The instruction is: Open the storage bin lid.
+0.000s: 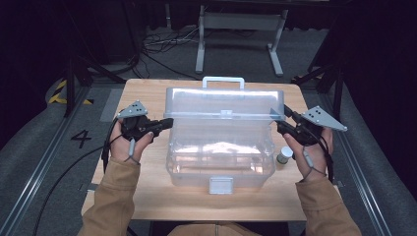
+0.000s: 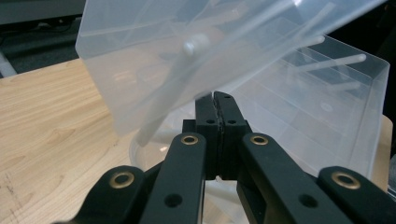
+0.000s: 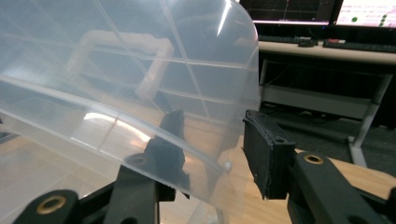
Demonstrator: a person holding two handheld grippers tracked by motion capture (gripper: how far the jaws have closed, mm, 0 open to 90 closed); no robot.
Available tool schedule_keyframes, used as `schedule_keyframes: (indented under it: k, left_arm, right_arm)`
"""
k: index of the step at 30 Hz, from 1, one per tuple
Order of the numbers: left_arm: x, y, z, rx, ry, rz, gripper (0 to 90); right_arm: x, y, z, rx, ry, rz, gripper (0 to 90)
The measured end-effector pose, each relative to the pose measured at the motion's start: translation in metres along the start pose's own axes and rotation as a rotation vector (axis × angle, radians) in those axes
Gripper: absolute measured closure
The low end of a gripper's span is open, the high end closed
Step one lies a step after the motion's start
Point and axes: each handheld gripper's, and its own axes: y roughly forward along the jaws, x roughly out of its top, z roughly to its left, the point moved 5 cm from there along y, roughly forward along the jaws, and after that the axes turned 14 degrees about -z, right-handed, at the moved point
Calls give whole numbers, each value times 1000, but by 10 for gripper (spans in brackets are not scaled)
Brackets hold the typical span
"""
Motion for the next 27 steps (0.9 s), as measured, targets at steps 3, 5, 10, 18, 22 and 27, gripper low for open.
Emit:
schedule_keyframes:
  k: [3, 5, 10, 18, 22, 27]
  left_arm:
    - [1, -5, -5, -7, 11, 2, 884]
    - [1, -7, -6, -8, 20, 3, 873]
    - [-3, -21, -15, -21, 28, 35, 853]
    - [-14, -39, -24, -60, 34, 86, 827]
    - [-20, -41, -30, -77, 35, 111, 822]
    - [-33, -41, -41, -129, 22, 153, 812]
  right_arm:
    - [1, 3, -1, -13, -10, -15, 597]
    - [1, 3, -1, -17, -15, -16, 597]
    - [1, 10, 2, -69, -21, -29, 575]
    - [4, 15, 2, -114, -51, -13, 620]
    - [6, 18, 2, -143, -67, -21, 654]
    - [8, 20, 1, -175, -55, -26, 704]
